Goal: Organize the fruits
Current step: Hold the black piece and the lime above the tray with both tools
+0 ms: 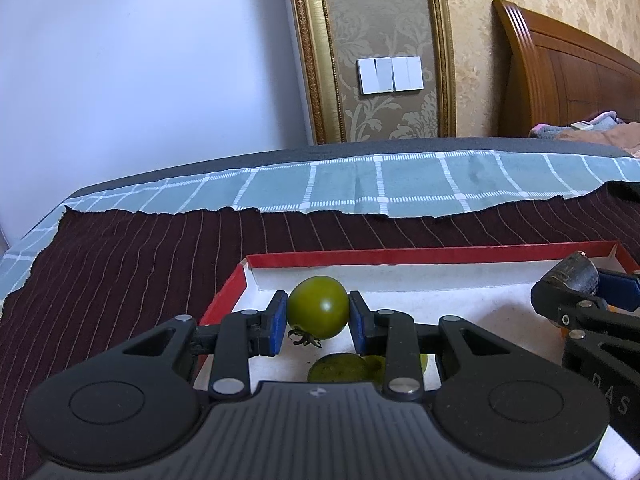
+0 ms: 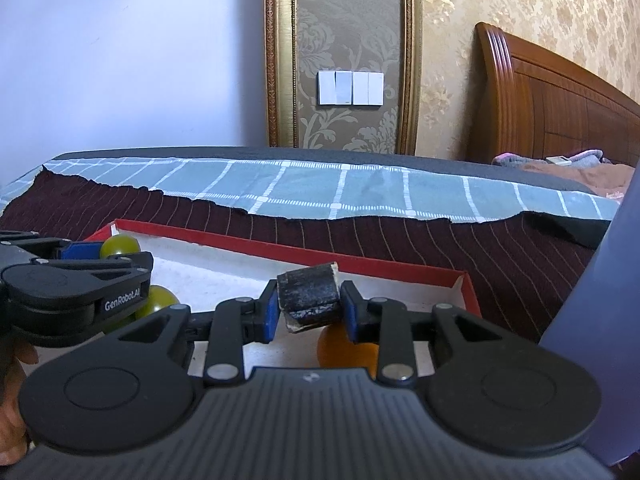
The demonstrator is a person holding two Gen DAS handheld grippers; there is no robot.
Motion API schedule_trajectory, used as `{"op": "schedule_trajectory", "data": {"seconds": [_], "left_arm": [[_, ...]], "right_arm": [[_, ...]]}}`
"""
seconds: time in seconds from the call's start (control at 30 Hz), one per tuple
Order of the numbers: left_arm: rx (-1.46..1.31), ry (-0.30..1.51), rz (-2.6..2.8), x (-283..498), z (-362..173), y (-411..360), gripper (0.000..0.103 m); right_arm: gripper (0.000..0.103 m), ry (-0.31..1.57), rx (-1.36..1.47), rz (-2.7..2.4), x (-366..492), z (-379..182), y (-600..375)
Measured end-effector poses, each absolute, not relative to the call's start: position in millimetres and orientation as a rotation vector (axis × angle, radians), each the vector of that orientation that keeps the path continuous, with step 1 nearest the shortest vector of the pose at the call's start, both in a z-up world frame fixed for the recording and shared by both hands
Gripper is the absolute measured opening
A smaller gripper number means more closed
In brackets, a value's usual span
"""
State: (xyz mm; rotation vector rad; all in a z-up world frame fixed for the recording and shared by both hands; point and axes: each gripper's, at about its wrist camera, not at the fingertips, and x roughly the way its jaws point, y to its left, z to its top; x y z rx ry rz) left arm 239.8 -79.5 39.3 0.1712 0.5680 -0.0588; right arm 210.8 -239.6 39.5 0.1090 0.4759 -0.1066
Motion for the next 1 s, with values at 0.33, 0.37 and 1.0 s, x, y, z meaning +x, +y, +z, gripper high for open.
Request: {"op": "schedule_trajectory", "data": {"seconds": [0.33, 0.37, 1.0], "left_arm": [[0.177, 0.555, -0.052, 238.5, 39.9, -79.1, 0.031], [0.176, 0.556, -0.052, 238.8, 39.8, -78.9, 0.031], [0.190, 0.563, -0.053, 235.1, 37.6, -79.9, 0.031]], "right_arm": [[0.030, 0.470, 0.119, -0.101, 209.7, 39.8, -240.5], [0.030, 0.470, 0.118, -0.101, 209.6, 39.7, -240.5], [0.040, 0.464, 0.117, -0.110, 207.3, 39.9, -240.1]]}}
